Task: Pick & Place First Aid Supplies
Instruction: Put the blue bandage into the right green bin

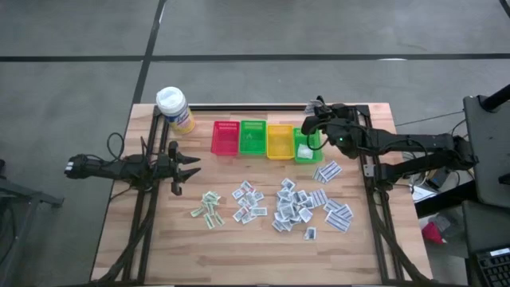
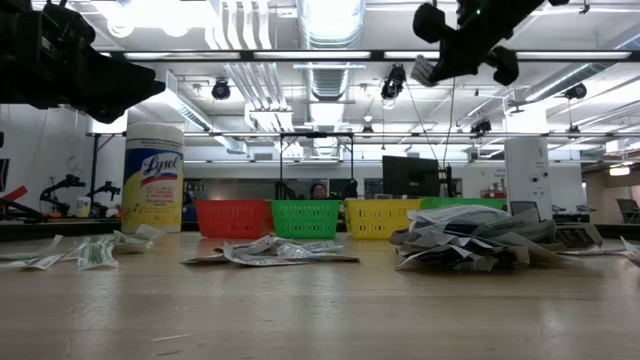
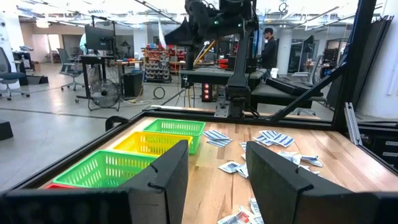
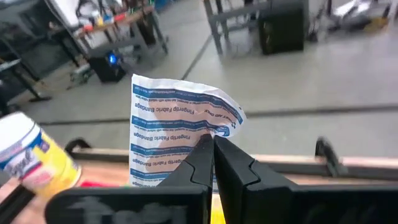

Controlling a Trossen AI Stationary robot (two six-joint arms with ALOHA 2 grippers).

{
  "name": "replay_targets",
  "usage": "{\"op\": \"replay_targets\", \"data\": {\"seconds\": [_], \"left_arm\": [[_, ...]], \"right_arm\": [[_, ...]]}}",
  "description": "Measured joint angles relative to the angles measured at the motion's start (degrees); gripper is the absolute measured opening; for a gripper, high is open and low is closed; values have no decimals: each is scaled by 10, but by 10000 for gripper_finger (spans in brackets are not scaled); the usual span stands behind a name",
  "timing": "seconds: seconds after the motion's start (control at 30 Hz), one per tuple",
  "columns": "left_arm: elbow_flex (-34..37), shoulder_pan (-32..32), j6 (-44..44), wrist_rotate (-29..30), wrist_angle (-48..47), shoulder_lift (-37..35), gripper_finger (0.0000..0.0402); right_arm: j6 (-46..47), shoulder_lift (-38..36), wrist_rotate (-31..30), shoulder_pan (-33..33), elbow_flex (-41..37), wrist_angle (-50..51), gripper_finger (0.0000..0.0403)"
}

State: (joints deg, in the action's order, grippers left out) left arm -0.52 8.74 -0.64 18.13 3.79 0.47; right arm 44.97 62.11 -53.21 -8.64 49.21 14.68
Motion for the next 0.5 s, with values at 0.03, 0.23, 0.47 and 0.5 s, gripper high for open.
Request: {"op": "replay_targets", "data": {"seconds": [0.03,0.23,0.47,0.5], "left_arm": [[0,0,0,0,0,0,158],[0,0,0,0,0,0,158],[0,0,0,0,0,0,158],[0,0,0,0,0,0,158]], "right_arm": [[15,0,12,-3,0,11,8],[90,0,81,-24,0,72,8],[164,0,162,-50,3,150,8],[174,0,171,-53,6,165,8]]}}
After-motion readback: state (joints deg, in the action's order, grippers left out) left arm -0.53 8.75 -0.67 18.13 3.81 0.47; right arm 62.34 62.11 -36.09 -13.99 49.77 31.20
